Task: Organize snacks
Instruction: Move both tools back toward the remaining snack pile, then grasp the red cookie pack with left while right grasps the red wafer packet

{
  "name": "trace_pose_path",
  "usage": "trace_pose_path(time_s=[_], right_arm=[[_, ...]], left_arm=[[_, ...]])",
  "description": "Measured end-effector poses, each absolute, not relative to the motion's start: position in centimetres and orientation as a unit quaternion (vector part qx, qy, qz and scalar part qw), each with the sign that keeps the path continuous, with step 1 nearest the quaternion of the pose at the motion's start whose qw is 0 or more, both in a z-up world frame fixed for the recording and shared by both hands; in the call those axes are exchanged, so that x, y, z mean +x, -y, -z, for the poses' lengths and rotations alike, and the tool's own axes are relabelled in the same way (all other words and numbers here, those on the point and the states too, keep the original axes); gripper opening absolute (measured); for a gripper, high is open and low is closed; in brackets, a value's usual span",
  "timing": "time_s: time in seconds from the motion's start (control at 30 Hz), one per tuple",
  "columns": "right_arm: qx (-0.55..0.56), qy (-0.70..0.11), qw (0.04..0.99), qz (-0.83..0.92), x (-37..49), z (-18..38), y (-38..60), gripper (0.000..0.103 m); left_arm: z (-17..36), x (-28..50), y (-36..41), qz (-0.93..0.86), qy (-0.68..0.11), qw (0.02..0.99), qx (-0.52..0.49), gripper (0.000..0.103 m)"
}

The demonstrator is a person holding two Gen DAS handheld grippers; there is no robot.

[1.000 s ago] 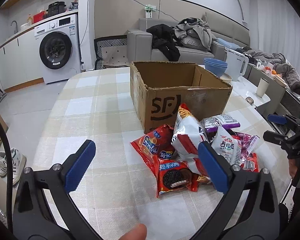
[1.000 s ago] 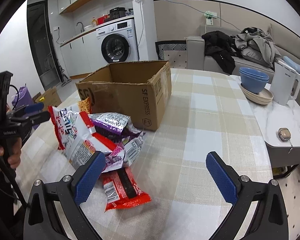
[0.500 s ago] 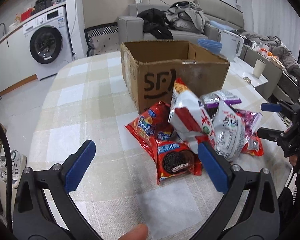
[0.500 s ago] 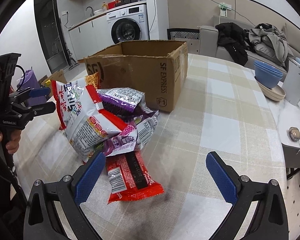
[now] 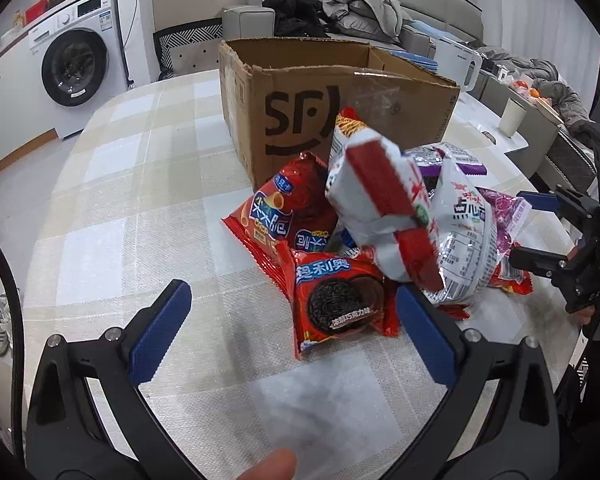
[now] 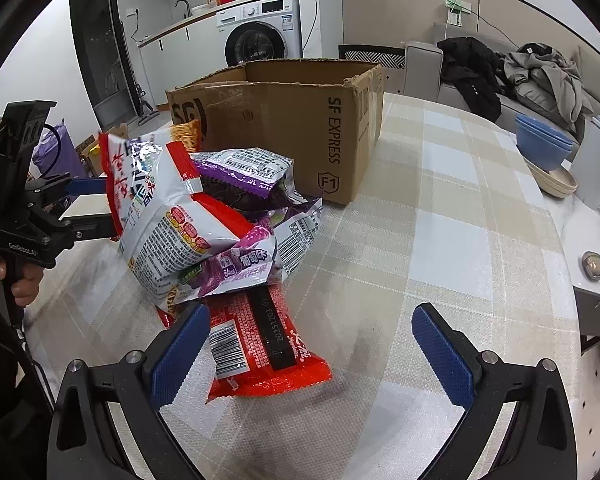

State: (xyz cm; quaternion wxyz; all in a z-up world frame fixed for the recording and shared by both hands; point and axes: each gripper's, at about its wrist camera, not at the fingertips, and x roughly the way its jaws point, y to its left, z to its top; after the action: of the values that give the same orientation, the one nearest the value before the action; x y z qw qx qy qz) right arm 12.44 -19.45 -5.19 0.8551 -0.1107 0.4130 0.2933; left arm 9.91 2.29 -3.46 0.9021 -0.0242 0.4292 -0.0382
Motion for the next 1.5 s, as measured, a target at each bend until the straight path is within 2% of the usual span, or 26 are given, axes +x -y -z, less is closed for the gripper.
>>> trace_pose_path(time_s=[0.3, 0.8, 0.87, 0.97, 1.1, 1.23, 1.5], right_arm=[[-0.124, -0.419, 0.850, -0.296, 12.4, 6.0, 18.8, 0.102], [-0.128, -0.425, 0.844, -0.300, 12.6, 6.5, 18.6, 0.102], [-0.134, -0.428, 0.840, -0.304, 12.6, 6.8, 18.3, 0.098], [-0.148, -0.431, 0.833, -0.313, 12.3, 7.1, 17.5, 0.084], [-0.169, -0.428, 0.828, -0.321, 11.8, 7.6, 16.6, 0.074], [-0.177, -0.424, 0.826, -0.326, 11.4, 7.6, 16.2, 0.065], [-0.193, -0.412, 0.824, -0.339, 10.9, 7.3, 15.7, 0.047]], left_arm=[[5.2, 11.3, -2.2, 0.043, -0.435, 0.896, -0.072, 0.102], [7.4, 12.8, -2.0, 0.016, -0.448, 0.892, -0.052, 0.102], [7.7, 13.0, -1.7, 0.021, -0.450, 0.891, -0.051, 0.101], [8.1, 13.2, -1.4, 0.032, -0.456, 0.888, -0.050, 0.088], [8.4, 13.1, -1.5, 0.050, -0.455, 0.887, -0.056, 0.077], [8.4, 12.9, -1.5, 0.070, -0.451, 0.887, -0.068, 0.058], [7.9, 12.4, -0.8, 0.079, -0.449, 0.888, -0.065, 0.044]])
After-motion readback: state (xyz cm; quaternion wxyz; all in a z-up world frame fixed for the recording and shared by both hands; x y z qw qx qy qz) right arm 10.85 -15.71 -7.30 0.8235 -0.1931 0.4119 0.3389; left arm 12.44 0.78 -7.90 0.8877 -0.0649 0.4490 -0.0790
